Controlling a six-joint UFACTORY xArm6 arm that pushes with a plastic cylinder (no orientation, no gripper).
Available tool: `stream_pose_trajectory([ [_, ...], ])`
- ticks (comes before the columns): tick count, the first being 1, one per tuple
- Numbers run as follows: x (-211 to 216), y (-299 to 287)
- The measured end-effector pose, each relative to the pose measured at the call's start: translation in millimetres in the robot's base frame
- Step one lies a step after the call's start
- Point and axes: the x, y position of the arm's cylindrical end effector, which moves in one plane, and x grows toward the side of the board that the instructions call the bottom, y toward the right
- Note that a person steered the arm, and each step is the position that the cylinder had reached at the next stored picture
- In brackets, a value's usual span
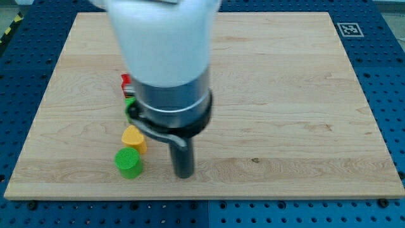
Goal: Push the blue blocks slightly to the left to form a vertical line
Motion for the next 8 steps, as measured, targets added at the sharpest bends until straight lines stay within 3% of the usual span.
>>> stream_pose_trajectory([
  [2, 0.0, 9.4],
  [5, -133.5, -54.7],
  [7, -139.2, -48.6],
  [8, -139.2, -2.7],
])
